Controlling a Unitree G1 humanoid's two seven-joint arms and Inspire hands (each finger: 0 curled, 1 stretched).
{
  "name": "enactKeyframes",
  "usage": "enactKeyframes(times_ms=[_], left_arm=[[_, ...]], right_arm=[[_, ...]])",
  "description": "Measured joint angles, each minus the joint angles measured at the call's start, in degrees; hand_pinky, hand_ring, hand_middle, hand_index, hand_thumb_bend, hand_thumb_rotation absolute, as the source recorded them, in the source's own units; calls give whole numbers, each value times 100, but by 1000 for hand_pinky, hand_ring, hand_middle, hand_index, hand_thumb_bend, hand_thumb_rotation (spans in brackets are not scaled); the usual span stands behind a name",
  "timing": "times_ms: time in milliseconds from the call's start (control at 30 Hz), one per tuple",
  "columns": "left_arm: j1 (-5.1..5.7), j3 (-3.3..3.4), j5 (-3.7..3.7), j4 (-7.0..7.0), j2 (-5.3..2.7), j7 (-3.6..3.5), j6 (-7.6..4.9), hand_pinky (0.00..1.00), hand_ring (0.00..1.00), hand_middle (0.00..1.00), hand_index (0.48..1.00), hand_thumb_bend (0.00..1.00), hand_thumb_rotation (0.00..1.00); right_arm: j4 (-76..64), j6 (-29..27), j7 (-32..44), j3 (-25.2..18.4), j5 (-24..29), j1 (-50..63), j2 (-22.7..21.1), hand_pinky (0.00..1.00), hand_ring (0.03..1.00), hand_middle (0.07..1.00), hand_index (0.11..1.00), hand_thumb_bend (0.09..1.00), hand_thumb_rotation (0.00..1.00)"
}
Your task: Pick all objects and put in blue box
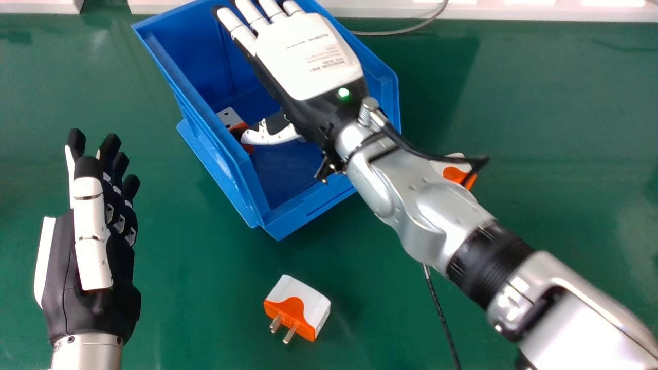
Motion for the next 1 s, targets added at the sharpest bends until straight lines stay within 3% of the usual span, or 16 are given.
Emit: enactKeyframes(times_ms=[67, 267, 367, 433, 567, 733, 867, 1000], left_arm=[[-2, 5, -45, 24, 12, -33, -1, 1000, 1000, 998, 1000, 416, 1000], [-10, 32, -55, 48, 31, -79, -14, 1000, 1000, 992, 1000, 415, 1000], [-5, 37, -64, 55, 33, -109, -19, 1000, 1000, 993, 1000, 410, 1000], [8, 39, -74, 58, 34, -119, -26, 1000, 1000, 994, 1000, 408, 1000], [45, 43, -106, 55, 30, -151, -44, 1000, 1000, 991, 1000, 403, 1000], [114, 48, -110, 47, 29, -181, -52, 1000, 1000, 995, 1000, 410, 1000], [122, 50, -158, 51, 28, -211, -54, 1000, 1000, 993, 1000, 404, 1000], [128, 56, -162, 53, 29, -217, -54, 1000, 1000, 995, 1000, 401, 1000]], right_arm=[[-658, 107, -12, -80, -69, 412, -158, 941, 997, 1000, 990, 314, 324], [-2268, 152, -309, -366, -284, 1776, -610, 795, 946, 961, 943, 305, 344], [-2785, 6, -494, -505, -296, 2427, -823, 881, 974, 985, 966, 283, 518], [-3130, -70, -508, -611, -298, 2874, -980, 925, 994, 995, 967, 278, 563], [-3883, -179, -479, -931, -294, 3818, -1315, 958, 1000, 1000, 970, 283, 493], [-4477, -294, -503, -1492, -276, 4806, -1570, 890, 1000, 1000, 960, 309, 451], [-4559, -348, -512, -1898, -234, 5211, -1641, 869, 991, 985, 949, 339, 374], [-4441, -469, -507, -2207, -249, 5295, -1870, 823, 959, 963, 934, 364, 382]])
